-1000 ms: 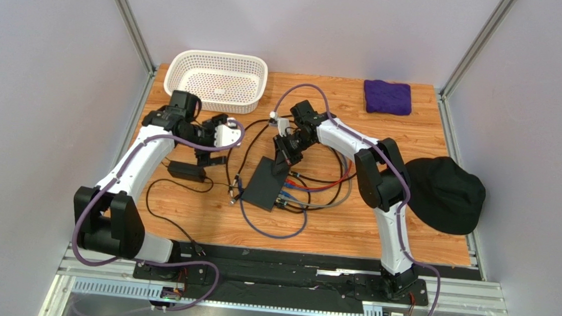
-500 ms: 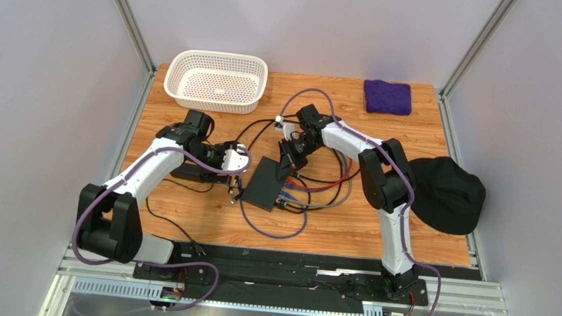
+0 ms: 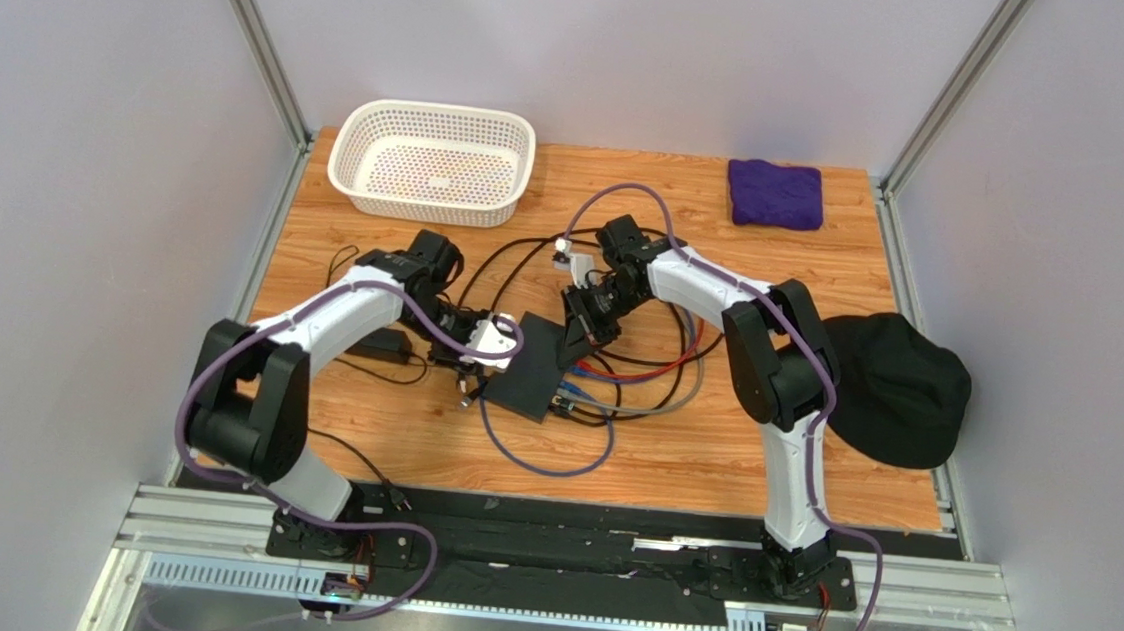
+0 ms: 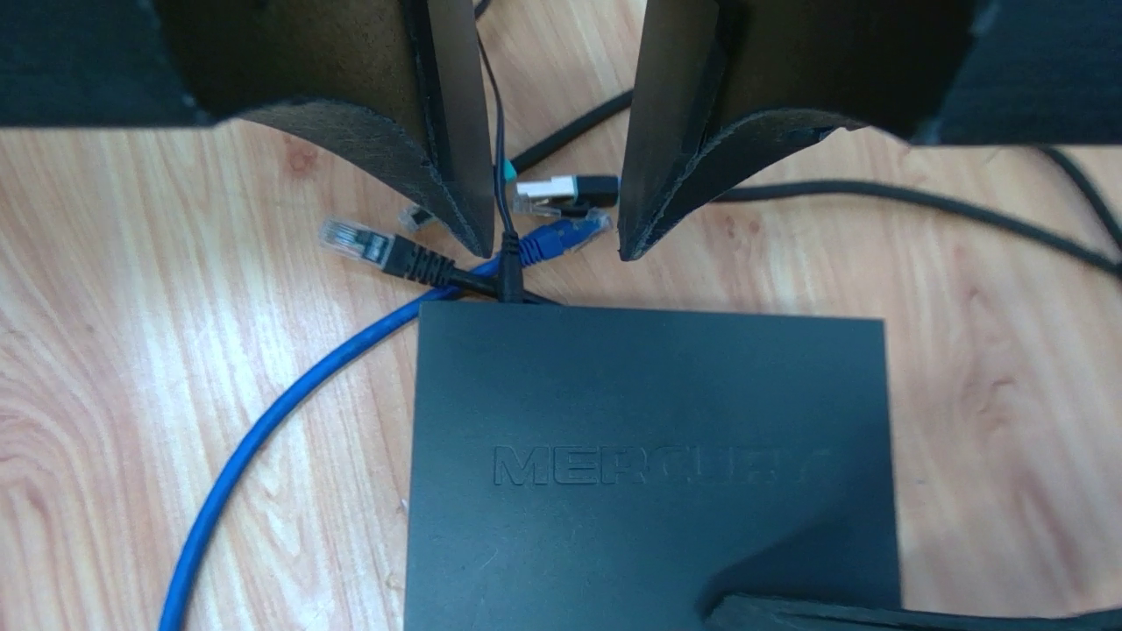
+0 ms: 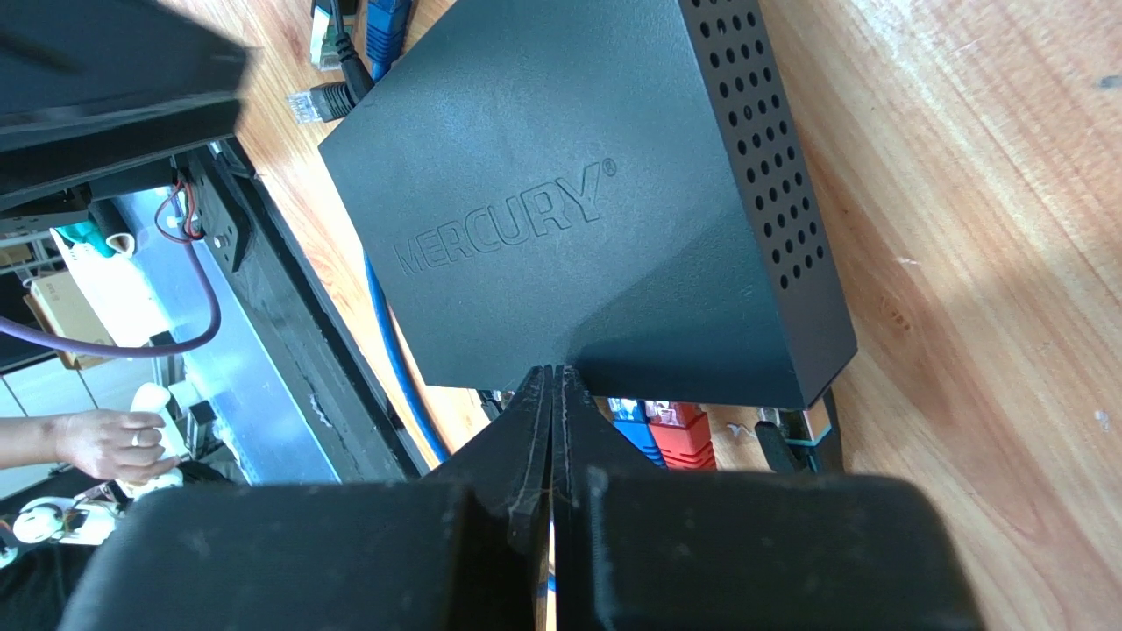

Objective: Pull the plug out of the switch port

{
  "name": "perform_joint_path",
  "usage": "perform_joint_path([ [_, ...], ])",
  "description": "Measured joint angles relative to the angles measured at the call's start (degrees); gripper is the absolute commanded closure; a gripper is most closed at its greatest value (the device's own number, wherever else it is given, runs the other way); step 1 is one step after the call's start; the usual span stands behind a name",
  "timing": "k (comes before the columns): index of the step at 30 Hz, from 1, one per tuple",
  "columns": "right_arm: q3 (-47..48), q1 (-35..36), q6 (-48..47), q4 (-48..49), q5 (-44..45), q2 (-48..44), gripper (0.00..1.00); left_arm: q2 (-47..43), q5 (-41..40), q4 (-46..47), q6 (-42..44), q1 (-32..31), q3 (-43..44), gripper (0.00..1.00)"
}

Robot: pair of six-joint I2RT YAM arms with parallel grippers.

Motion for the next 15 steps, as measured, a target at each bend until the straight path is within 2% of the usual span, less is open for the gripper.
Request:
perform_joint_path([
  [5, 0.02, 0.00, 0.35, 0.00, 0.04, 0.00, 1.00, 6.21, -0.50, -2.36, 2.58, -0.76, 3.52, 0.59],
  [15, 0.24, 0.11, 1.38, -0.15, 0.39, 0.02, 1.00, 8.81, -2.62, -5.29, 4.20, -1.99, 4.59, 0.59],
])
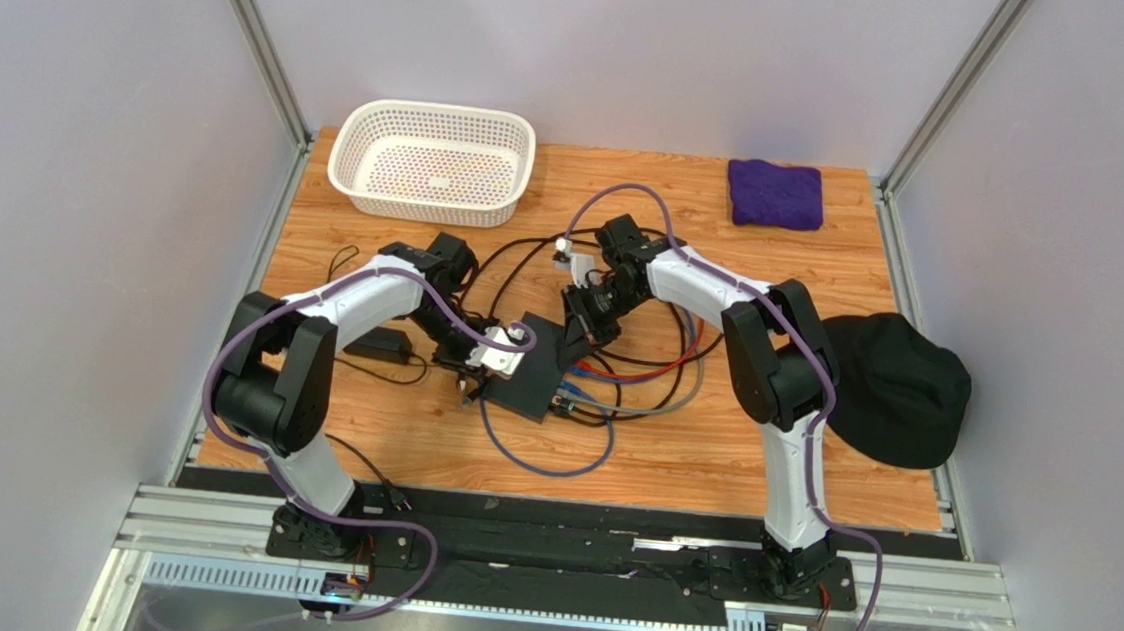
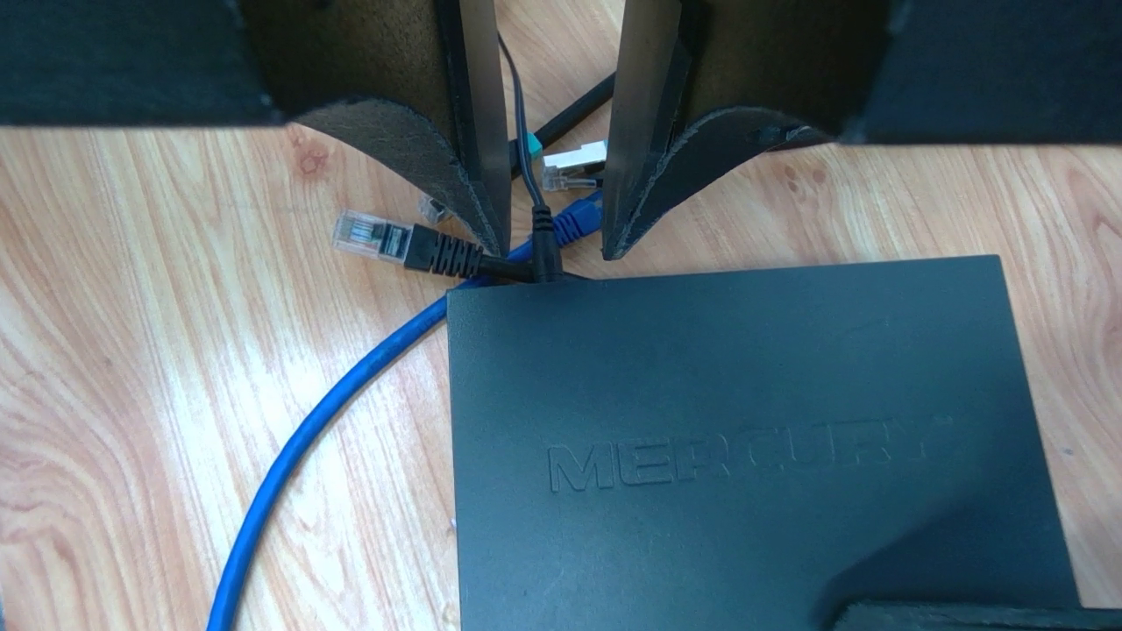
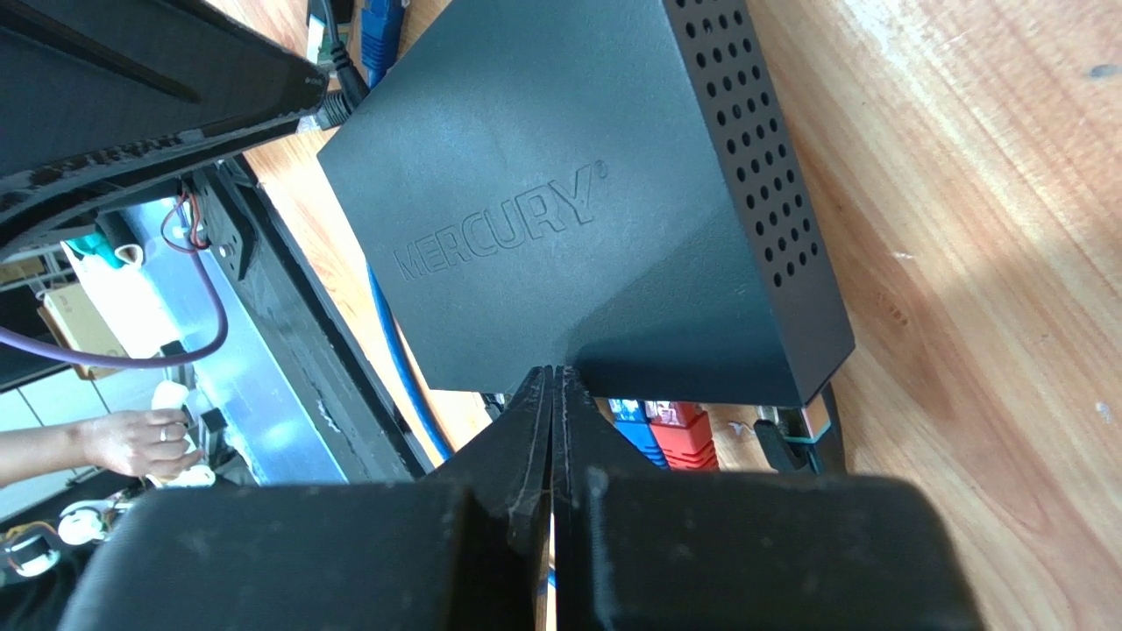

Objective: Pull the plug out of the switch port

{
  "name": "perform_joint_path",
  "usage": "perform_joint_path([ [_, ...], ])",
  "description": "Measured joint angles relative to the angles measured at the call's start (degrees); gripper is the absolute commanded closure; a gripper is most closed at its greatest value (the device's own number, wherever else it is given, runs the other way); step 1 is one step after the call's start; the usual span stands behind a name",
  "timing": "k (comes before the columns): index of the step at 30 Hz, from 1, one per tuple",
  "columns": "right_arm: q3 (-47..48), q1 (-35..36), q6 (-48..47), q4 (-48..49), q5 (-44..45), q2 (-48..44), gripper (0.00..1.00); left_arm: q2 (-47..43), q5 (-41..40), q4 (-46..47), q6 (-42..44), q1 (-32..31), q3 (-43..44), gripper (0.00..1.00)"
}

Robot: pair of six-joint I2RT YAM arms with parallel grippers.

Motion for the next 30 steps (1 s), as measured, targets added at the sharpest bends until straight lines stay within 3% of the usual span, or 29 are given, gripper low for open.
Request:
perform_joint_path([
  [30, 2.86, 2.12, 6.19, 0.52, 5.97, 0.76, 1.00, 1.92, -5.18, 3.48, -1.92, -0.15, -0.42, 0.56],
])
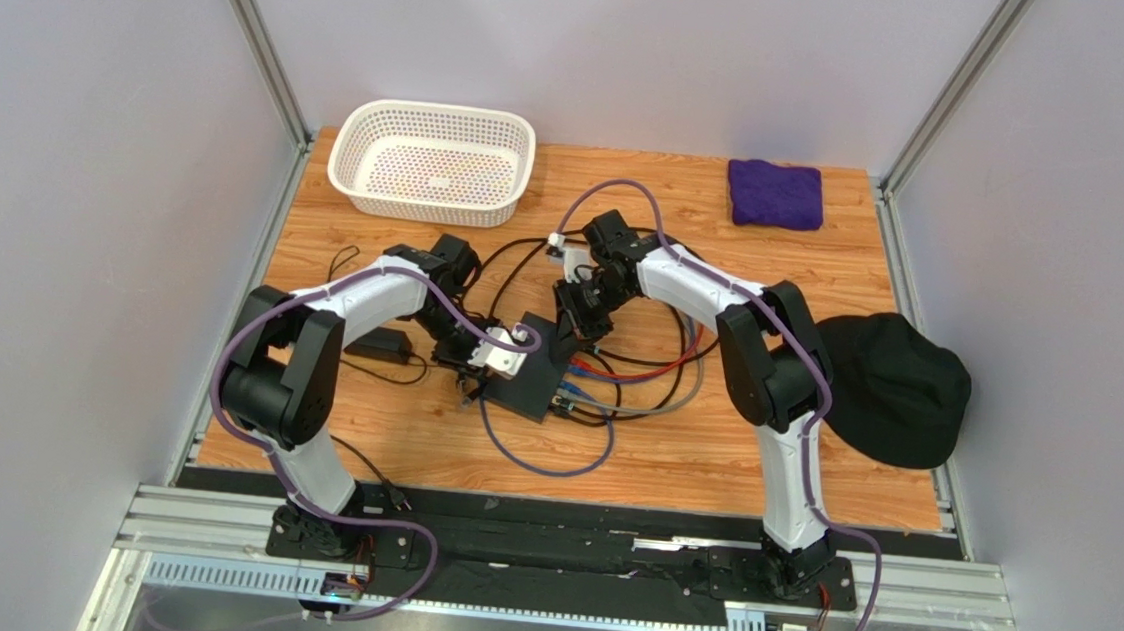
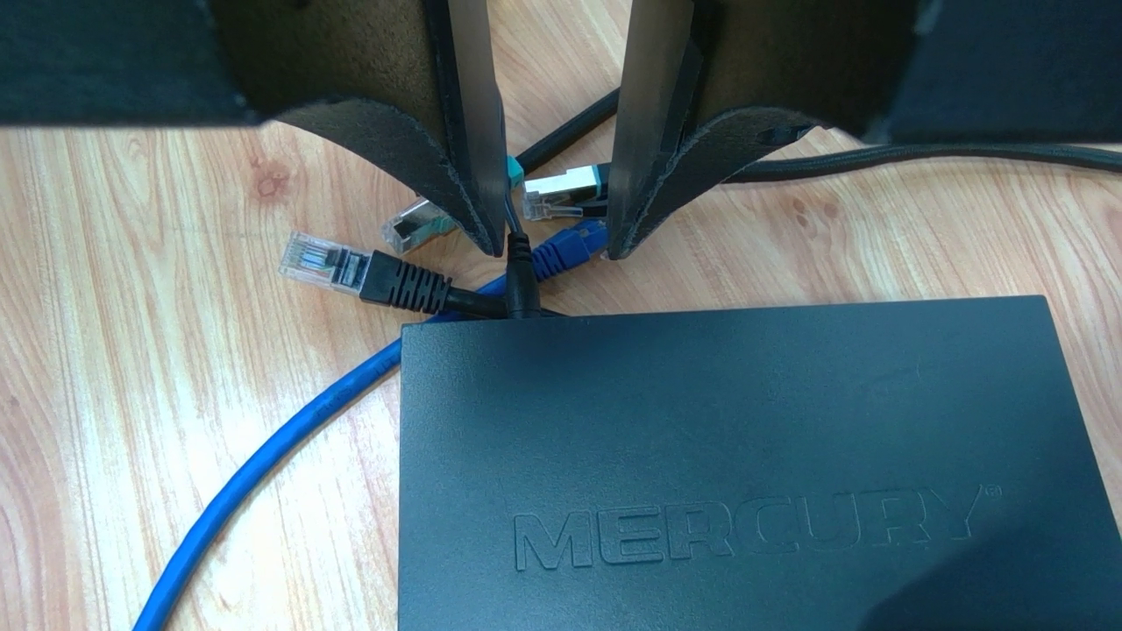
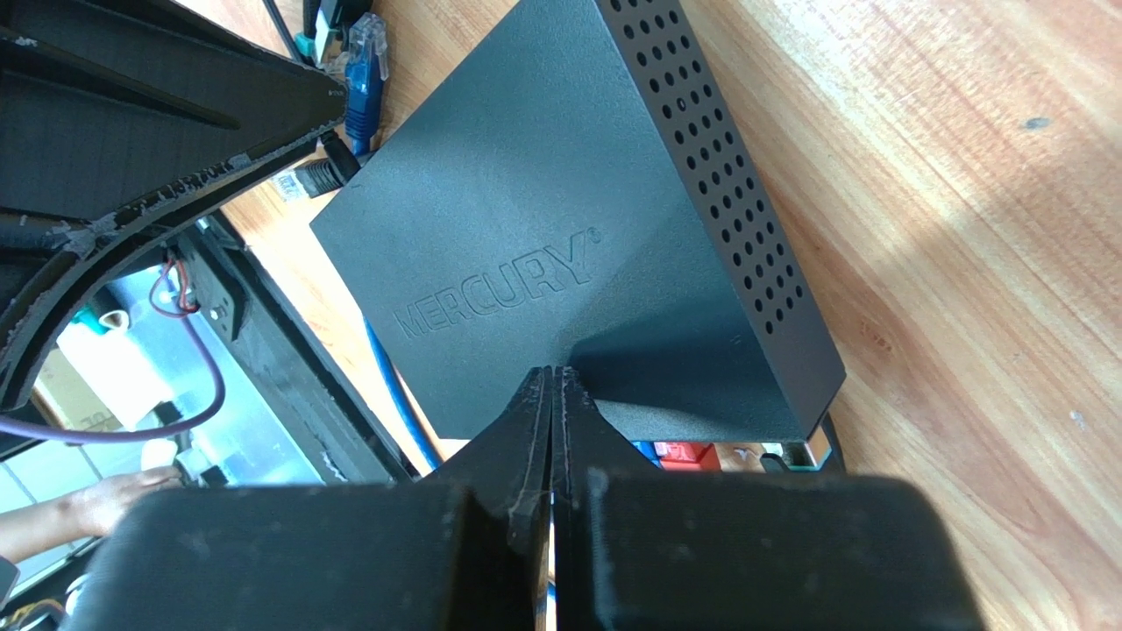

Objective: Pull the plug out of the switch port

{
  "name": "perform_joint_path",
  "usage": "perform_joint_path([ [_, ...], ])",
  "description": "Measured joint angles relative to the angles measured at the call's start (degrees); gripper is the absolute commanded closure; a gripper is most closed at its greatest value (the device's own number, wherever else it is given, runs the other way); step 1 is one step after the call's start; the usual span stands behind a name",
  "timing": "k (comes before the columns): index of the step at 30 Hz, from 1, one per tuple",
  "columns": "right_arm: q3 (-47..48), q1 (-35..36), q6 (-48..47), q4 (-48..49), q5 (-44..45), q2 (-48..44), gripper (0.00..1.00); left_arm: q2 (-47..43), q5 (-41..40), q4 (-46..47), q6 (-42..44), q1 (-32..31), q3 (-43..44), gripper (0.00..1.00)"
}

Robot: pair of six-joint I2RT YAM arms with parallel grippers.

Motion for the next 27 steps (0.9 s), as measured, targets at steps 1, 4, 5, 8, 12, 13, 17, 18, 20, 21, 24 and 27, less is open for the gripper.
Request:
perform_joint_path([
  [1, 0.00, 0.15, 0.11, -0.02, 0.39, -0.09, 1.00, 0.00, -0.09, 0.00, 0.04, 0.00, -0.02, 0.56],
  [4, 0.00, 0.61, 0.13, 0.04, 1.31, -0.33, 1.00, 0.00, -0.48, 0.00, 0.26, 0.00, -0.02, 0.55],
  [5, 0.00, 0.76, 0.13, 0.11, 1.53, -0.37, 1.00, 0.00, -0.57, 0.00, 0.26, 0.00, -0.02, 0.55],
  [8, 0.00, 1.11, 0.13, 0.24, 2.10, -0.50, 1.00, 0.15, -0.94, 0.00, 0.28, -0.02, -0.02, 0.55],
  [12, 0.00, 1.29, 0.13, 0.26, 2.54, -0.57, 1.00, 0.28, -1.70, 0.24, 0.24, -0.33, -0.11, 0.59],
  [13, 0.00, 1.29, 0.13, 0.26, 2.58, -0.59, 1.00, 0.31, -1.88, 0.59, 0.15, -0.55, -0.26, 0.59],
  [17, 0.00, 1.29, 0.13, 0.26, 2.58, -0.59, 1.00, 0.68, -2.67, 1.22, -0.90, -1.55, -0.57, 0.64],
  [18, 0.00, 1.29, 0.13, 0.26, 2.58, -0.59, 1.00, 0.74, -2.89, 1.36, -1.20, -1.79, -0.57, 0.66],
  [20, 0.00, 1.29, 0.13, 0.26, 2.58, -0.59, 1.00, 0.76, -3.06, 1.49, -2.14, -2.19, -0.57, 0.71],
  [21, 0.00, 1.29, 0.13, 0.26, 2.60, -0.59, 1.00, 0.76, -3.26, 1.55, -2.58, -2.32, -0.57, 0.72],
  [24, 0.00, 1.29, 0.13, 0.26, 2.62, -0.59, 1.00, 0.76, -3.50, 1.55, -4.00, -2.51, -0.57, 0.73],
  [27, 0.00, 1.29, 0.13, 0.26, 2.64, -0.59, 1.00, 0.76, -3.82, 1.70, -5.38, -2.80, -0.57, 0.73],
])
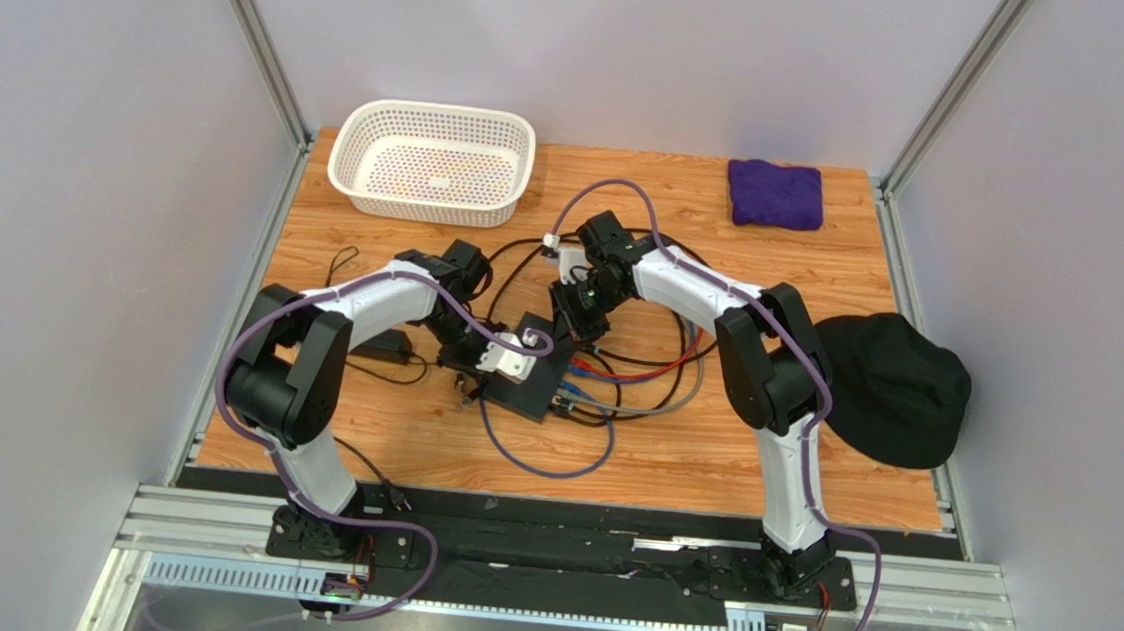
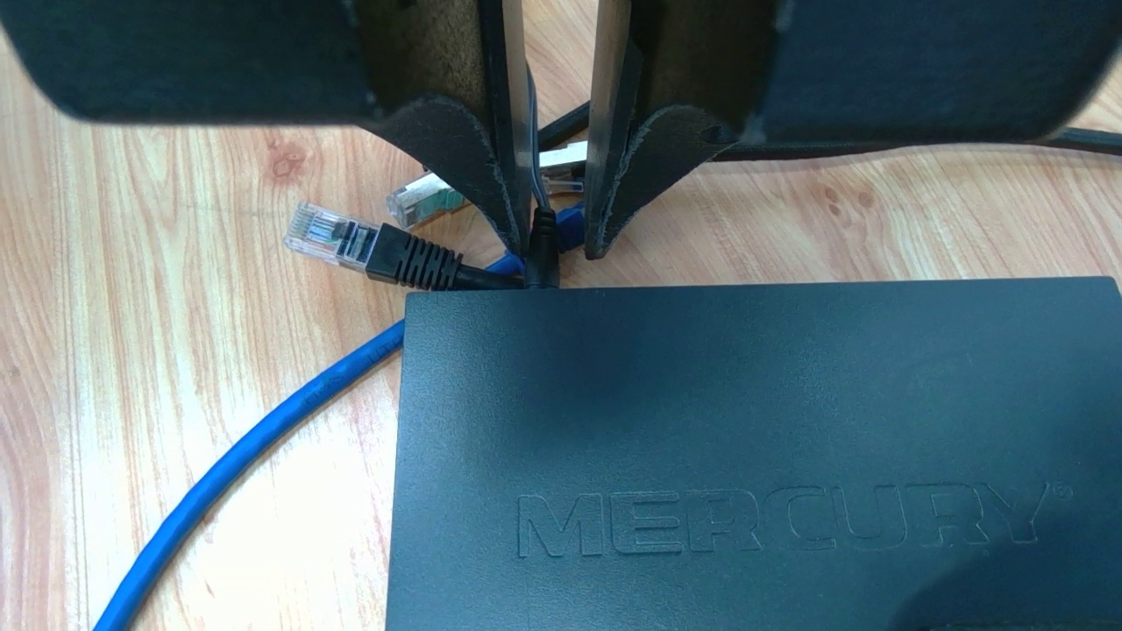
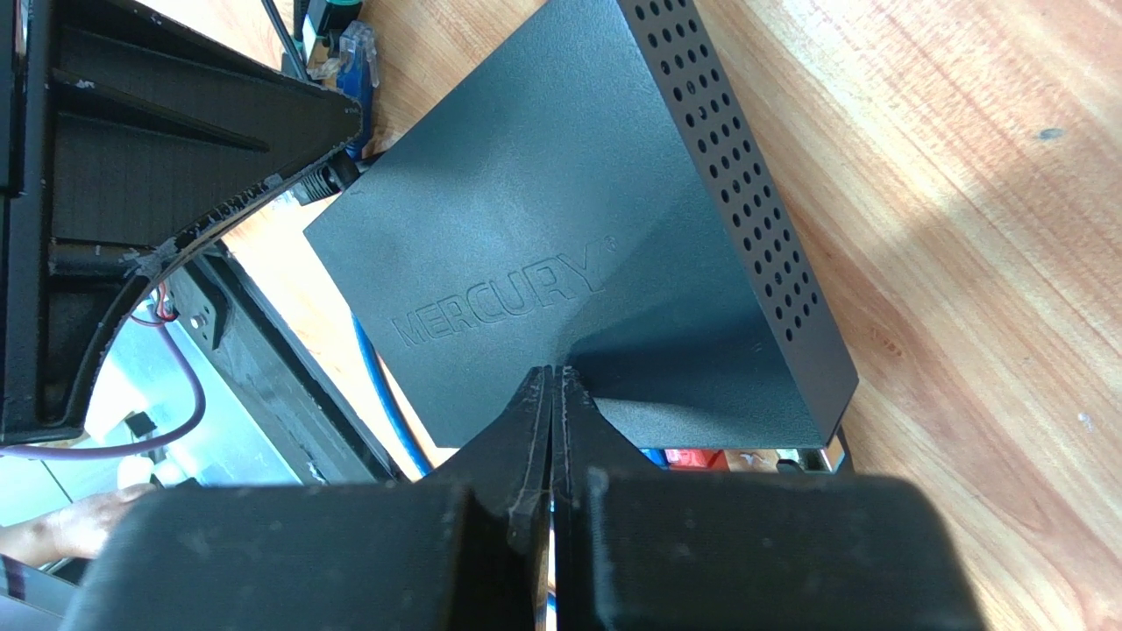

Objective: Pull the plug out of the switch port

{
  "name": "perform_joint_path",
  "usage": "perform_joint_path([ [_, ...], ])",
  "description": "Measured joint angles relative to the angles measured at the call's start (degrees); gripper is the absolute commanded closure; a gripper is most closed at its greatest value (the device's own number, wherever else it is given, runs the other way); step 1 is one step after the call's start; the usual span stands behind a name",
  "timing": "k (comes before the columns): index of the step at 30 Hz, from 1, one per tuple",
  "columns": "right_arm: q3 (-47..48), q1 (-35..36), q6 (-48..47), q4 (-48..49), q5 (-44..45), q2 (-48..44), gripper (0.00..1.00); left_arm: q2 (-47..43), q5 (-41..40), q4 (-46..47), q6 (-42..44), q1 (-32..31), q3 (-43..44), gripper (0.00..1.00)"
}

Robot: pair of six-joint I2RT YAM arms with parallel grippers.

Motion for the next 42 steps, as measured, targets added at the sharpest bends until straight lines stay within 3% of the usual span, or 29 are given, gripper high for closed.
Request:
perform_joint_path([
  [15, 0.02, 0.02, 0.00, -0.02, 0.02, 0.00, 1.00, -0.04, -0.13, 0.44, -1.95, -1.70, -0.35, 0.65],
  [21, 0.02, 0.02, 0.00, -0.02, 0.04, 0.00, 1.00, -0.04, -0.42, 0.04, -1.92, -2.47, -0.44, 0.81],
  [24, 0.02, 0.04, 0.00, -0.04, 0.04, 0.00, 1.00, -0.04, -0.39, -0.09, -1.86, -2.54, -0.42, 1.00],
  [32, 0.02, 0.04, 0.02, -0.02, 0.04, 0.00, 1.00, 0.07, -0.63, -1.03, -1.03, -2.69, -0.07, 1.00],
  [38, 0.07, 0.15, 0.04, 0.04, 0.11, 0.02, 1.00, 10.60, -0.11, -14.64, -0.48, -2.67, 12.90, 1.00],
  [42, 0.04, 0.15, 0.07, 0.02, 0.09, 0.02, 1.00, 10.27, 0.66, -14.67, -1.16, -2.56, 12.26, 1.00],
])
